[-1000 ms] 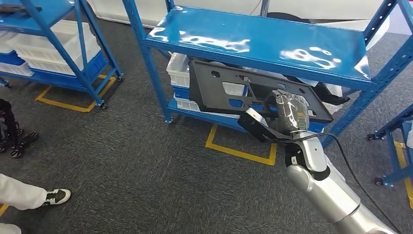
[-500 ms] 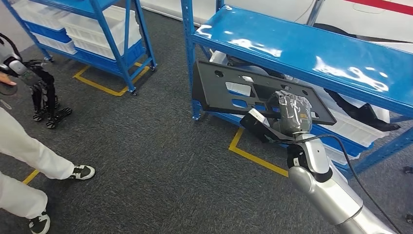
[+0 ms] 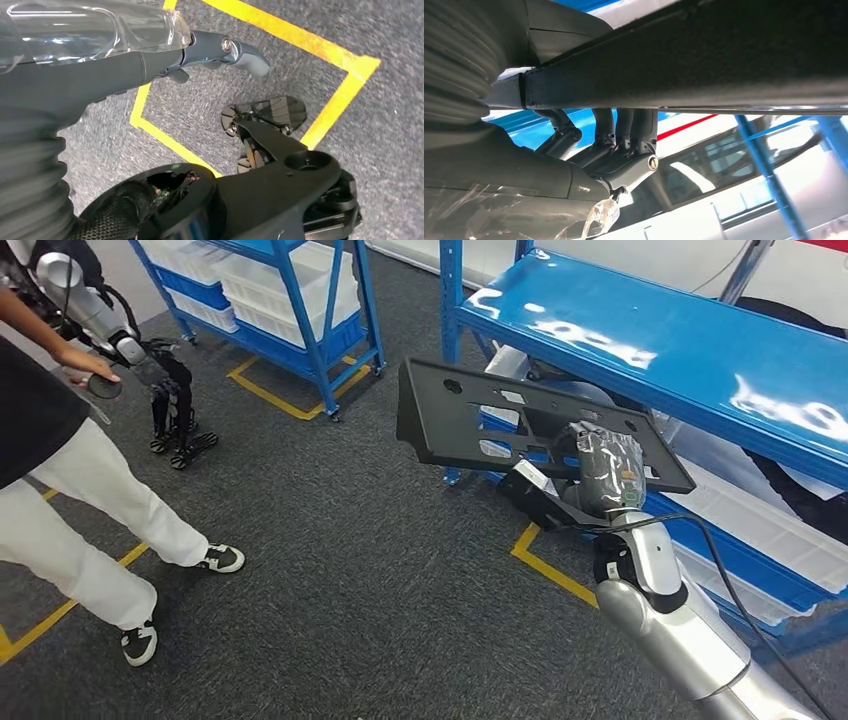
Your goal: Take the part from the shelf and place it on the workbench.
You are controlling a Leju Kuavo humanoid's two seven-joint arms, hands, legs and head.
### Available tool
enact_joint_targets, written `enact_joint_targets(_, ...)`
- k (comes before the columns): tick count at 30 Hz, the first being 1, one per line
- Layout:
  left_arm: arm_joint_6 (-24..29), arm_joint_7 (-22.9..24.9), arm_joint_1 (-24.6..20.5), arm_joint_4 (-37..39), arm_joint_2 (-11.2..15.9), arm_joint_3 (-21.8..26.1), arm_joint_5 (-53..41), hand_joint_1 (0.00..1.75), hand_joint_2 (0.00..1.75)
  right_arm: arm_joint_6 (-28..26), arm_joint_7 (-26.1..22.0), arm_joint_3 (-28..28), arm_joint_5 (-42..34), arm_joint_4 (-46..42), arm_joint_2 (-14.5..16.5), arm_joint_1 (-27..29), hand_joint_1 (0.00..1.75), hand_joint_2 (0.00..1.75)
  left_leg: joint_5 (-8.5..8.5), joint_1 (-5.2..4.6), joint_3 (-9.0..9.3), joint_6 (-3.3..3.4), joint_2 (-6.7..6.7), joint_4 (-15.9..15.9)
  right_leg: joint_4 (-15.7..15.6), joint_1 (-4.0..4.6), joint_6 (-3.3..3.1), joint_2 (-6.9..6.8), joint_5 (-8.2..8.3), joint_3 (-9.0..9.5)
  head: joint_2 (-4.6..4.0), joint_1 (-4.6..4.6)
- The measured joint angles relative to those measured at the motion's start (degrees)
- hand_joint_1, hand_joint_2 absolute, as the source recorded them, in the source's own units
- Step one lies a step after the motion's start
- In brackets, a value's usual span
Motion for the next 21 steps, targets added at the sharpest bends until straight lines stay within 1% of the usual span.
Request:
enact_joint_targets(1,0.0,0.0,0.0,0.0,0.0,0.0,0.0,0.00,1.75,0.0,0.0,0.0,0.0,-0.2,0.0,0.0,1.75,1.75,1.78,-0.05,1.82,0.24,0.49,-3.5,0.0,0.02,0.08,-0.65,-0.12,0.18,0.00,-0.02)
enact_joint_targets(2,0.0,0.0,0.1,0.0,0.0,0.0,0.0,0.00,1.75,0.0,0.0,0.0,0.0,-0.4,0.0,0.0,1.75,1.75,3.52,-0.30,4.20,0.68,1.71,-8.0,0.0,0.04,0.20,-1.26,-0.25,0.41,0.00,-0.04)
enact_joint_targets(3,0.0,0.0,0.2,0.0,0.0,0.0,0.0,0.00,1.75,0.1,0.1,0.0,0.0,-0.6,0.0,0.0,1.75,1.75,4.80,-0.66,6.16,1.14,2.75,-11.8,-0.1,0.16,0.40,-1.84,-0.42,0.63,0.00,-0.05)
enact_joint_targets(4,0.0,0.1,0.3,0.0,0.0,0.0,0.0,0.00,1.75,0.1,0.2,-0.1,0.1,-0.8,0.0,0.0,1.75,1.75,5.48,-1.00,7.38,1.54,3.47,-14.2,-0.1,0.27,0.64,-2.39,-0.57,0.83,0.00,-0.05)
enact_joint_targets(5,0.0,0.1,0.4,0.0,0.0,0.0,0.0,0.00,1.75,0.2,0.3,-0.1,0.1,-0.9,-0.1,0.0,1.75,1.75,5.62,-1.30,7.82,1.84,3.75,-15.3,-0.2,0.35,0.90,-2.92,-0.70,0.98,0.00,-0.05)
enact_joint_targets(6,0.0,0.1,0.5,0.0,0.0,0.0,0.0,0.00,1.75,0.3,0.4,-0.1,0.1,-1.0,-0.1,0.0,1.75,1.75,5.63,-1.45,7.69,2.01,3.08,-15.4,-0.3,0.43,1.20,-3.47,-0.78,1.14,0.00,-0.05)
enact_joint_targets(7,0.0,0.1,0.5,0.0,0.1,0.0,0.0,0.00,1.75,0.5,0.5,-0.1,0.1,-1.2,-0.1,0.0,1.75,1.75,5.81,-1.33,7.75,2.29,2.35,-15.6,-0.4,0.40,1.51,-3.94,-0.92,1.31,0.00,-0.05)
enact_joint_targets(8,0.0,0.1,0.5,0.0,0.1,0.0,-0.1,0.00,1.75,0.6,0.6,-0.1,0.1,-1.3,-0.2,0.0,1.75,1.75,6.04,-1.20,7.94,2.59,1.63,-16.0,-0.1,0.32,1.79,-3.42,-1.35,1.40,0.00,-0.03)
enact_joint_targets(9,0.0,0.1,0.5,0.0,0.1,0.0,-0.1,0.00,1.75,0.7,0.6,-0.2,0.1,-1.5,-0.3,0.0,1.75,1.75,6.32,-1.02,8.17,2.95,0.96,-16.4,1.1,0.25,1.95,-2.22,-2.36,1.05,0.00,-0.02)
enact_joint_targets(10,0.0,0.0,0.5,0.0,0.1,0.0,-0.1,0.00,1.75,0.7,0.6,-0.2,0.1,-1.7,-0.4,0.0,1.75,1.75,6.56,-0.83,8.42,3.25,0.29,-16.7,3.6,0.20,2.03,-0.59,-3.96,0.09,0.00,0.07)
enact_joint_targets(11,0.0,0.0,0.4,0.0,0.1,0.0,-0.1,0.00,1.75,0.8,0.7,-0.2,0.1,-1.7,-0.6,0.0,1.75,1.75,6.64,-0.79,8.49,3.42,-0.37,-16.8,7.3,0.18,2.01,1.19,-5.90,-1.48,0.00,0.15)
enact_joint_targets(12,0.0,0.0,0.4,0.0,0.1,0.0,-0.1,0.00,1.75,0.9,0.7,-0.3,0.1,-1.8,-0.7,0.1,1.75,1.75,6.66,-0.78,8.50,3.55,-1.10,-16.7,11.4,0.23,2.00,2.17,-7.69,-3.47,0.00,0.21)
enact_joint_targets(13,0.0,0.0,0.4,0.0,0.0,0.0,-0.1,0.00,1.75,1.0,0.8,-0.3,0.1,-1.8,-0.8,0.3,1.75,1.75,6.65,-0.80,8.51,3.58,-1.91,-16.7,14.6,0.28,2.04,2.61,-8.67,-5.13,0.00,0.29)
enact_joint_targets(14,0.0,0.0,0.4,0.0,0.0,0.0,-0.1,0.00,1.75,1.0,0.9,-0.3,0.1,-1.8,-0.9,0.4,1.75,1.75,6.64,-0.81,8.54,3.59,-2.76,-16.7,16.0,0.29,2.08,2.79,-8.53,-5.99,0.00,0.30)
enact_joint_targets(15,0.0,0.0,0.4,0.0,0.0,0.0,-0.1,0.00,1.75,1.0,1.0,-0.3,0.1,-1.8,-0.9,0.5,1.75,1.75,6.63,-0.78,8.58,3.57,-3.61,-16.6,15.0,0.26,2.12,2.89,-7.26,-5.80,0.00,0.30)
enact_joint_targets(16,0.0,0.0,0.4,0.0,0.0,0.0,-0.2,0.00,1.75,1.0,1.0,-0.3,0.1,-1.8,-1.0,0.5,1.75,1.75,6.58,-0.72,8.63,3.49,-4.43,-16.5,11.8,0.16,2.18,3.27,-5.12,-4.50,0.00,0.30)
enact_joint_targets(17,-0.1,0.0,0.4,0.0,0.0,0.0,-0.2,0.00,1.75,1.0,0.9,-0.3,0.1,-1.9,-1.0,0.5,1.75,1.75,6.47,-0.64,8.59,3.32,-5.23,-16.3,7.6,-0.08,2.27,4.40,-2.94,-2.71,0.00,0.30)
enact_joint_targets(18,-0.1,0.0,0.3,0.0,0.0,0.0,-0.3,0.00,1.75,1.0,0.9,-0.3,0.1,-1.9,-1.0,0.4,1.75,1.75,6.30,-0.64,8.42,3.08,-5.99,-15.9,3.9,-0.31,2.33,5.71,-1.39,-1.08,0.00,0.28)
enact_joint_targets(19,-0.1,0.0,0.3,0.0,0.0,0.0,-0.3,0.00,1.75,1.1,1.0,-0.3,0.1,-1.9,-1.1,0.4,1.75,1.75,6.20,-0.63,8.17,2.77,-6.71,-15.6,1.3,-0.47,2.30,6.74,-0.50,0.05,0.00,0.26)
enact_joint_targets(20,-0.1,0.0,0.3,0.0,0.0,0.0,-0.3,0.00,1.75,1.1,1.0,-0.3,0.1,-2.0,-1.1,0.5,1.75,1.75,6.18,-0.61,7.88,2.45,-7.38,-15.4,0.2,-0.48,2.15,7.32,-0.33,0.54,0.00,0.22)
enact_joint_targets(21,-0.1,0.0,0.2,0.0,0.0,0.0,-0.3,0.00,1.75,1.1,1.0,-0.3,0.1,-2.0,-1.2,0.5,1.75,1.75,6.26,-0.56,7.60,2.14,-8.03,-15.4,0.0,-0.33,1.87,6.96,-0.40,0.61,0.00,0.20)
